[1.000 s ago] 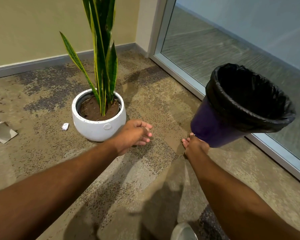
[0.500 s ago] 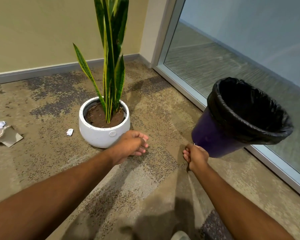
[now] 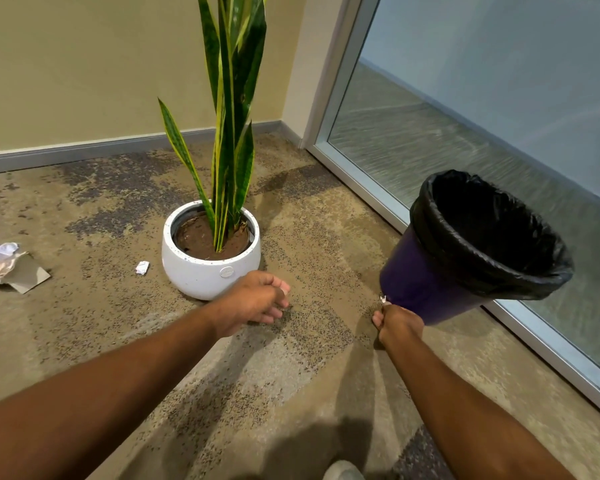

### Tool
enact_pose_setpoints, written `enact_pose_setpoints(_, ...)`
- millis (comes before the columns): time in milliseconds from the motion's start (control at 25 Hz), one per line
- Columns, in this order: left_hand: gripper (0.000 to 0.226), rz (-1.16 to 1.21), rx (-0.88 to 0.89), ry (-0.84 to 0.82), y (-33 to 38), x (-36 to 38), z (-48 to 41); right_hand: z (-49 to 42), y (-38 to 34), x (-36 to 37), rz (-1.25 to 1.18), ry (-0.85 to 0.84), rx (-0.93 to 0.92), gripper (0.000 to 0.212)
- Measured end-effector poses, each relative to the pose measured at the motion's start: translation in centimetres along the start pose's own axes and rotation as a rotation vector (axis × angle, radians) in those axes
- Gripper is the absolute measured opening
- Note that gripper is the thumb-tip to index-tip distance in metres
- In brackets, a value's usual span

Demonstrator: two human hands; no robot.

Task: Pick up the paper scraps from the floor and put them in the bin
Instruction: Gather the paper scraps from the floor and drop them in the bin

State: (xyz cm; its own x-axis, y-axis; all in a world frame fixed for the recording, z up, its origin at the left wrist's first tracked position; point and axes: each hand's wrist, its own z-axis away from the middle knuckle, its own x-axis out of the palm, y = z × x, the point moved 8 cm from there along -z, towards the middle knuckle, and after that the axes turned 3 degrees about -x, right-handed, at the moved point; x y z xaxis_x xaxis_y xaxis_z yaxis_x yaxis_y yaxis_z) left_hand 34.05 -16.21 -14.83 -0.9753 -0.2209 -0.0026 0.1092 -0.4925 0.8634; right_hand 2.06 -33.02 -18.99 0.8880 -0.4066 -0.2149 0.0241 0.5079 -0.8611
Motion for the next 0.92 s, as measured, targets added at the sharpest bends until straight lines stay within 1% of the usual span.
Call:
enact_pose_setpoints(40,0.018,0.008,-0.001,-0.002,-0.1,0.0,0.2,0.3,0.4,0.1,-0.016,0.024,0.034,0.007)
enact_pose_setpoints(80,0.018,0.015,-0.004,-0.005,-0.2,0.0,0.4,0.3,0.7,0.0,-0.032,0.041,0.047,0.011)
enact_pose_setpoints(120,0.019,0.023,-0.008,-0.010,-0.2,0.1,0.5,0.1,0.9,0.1,-0.044,0.044,0.040,0.012)
enact_pose_setpoints(240,0.021,0.048,-0.016,-0.025,-0.6,0.3,0.9,-0.1,0.7,1.1,-0.021,-0.015,-0.031,0.011)
enact_pose_setpoints(360,0.020,0.067,-0.019,-0.026,-0.8,0.5,0.9,-0.1,0.1,0.7,-0.005,0.085,-0.026,0.017)
enact_pose_setpoints(400,0.021,0.073,-0.020,-0.024,-1.0,0.5,0.9,-0.6,0.1,0.9,0.023,0.074,-0.043,0.018)
enact_pose_setpoints(440,0.021,0.076,-0.021,-0.023,-1.1,0.5,0.8,-0.9,-0.1,1.2,0.063,0.018,-0.080,0.021)
enact_pose_setpoints(520,0.021,0.075,-0.024,-0.020,-1.4,0.5,0.8,-1.5,0.1,1.9,0.147,-0.143,-0.158,0.028)
enact_pose_setpoints(560,0.021,0.075,-0.024,-0.019,-1.6,0.4,0.8,-1.6,0.2,1.7,0.178,-0.142,-0.182,0.029)
enact_pose_setpoints(600,0.022,0.076,-0.027,-0.018,-1.7,0.4,0.8,-1.7,0.1,1.5,0.208,-0.083,-0.186,0.030)
enact_pose_setpoints(680,0.023,0.074,-0.036,-0.017,-1.9,0.1,0.9,-0.8,-0.2,1.0,0.275,0.060,-0.173,0.025)
enact_pose_setpoints(720,0.023,0.067,-0.034,-0.014,-1.9,-0.1,1.0,-0.3,-0.4,1.1,0.296,0.071,-0.189,0.021)
enact_pose_setpoints(800,0.021,0.054,-0.027,0.001,-1.7,-0.6,1.2,-0.2,-0.3,1.3,0.279,0.040,-0.211,0.014)
enact_pose_setpoints(920,0.019,0.033,-0.023,0.019,-1.3,-1.3,1.6,0.0,-0.1,0.7,0.221,-0.012,-0.224,0.013)
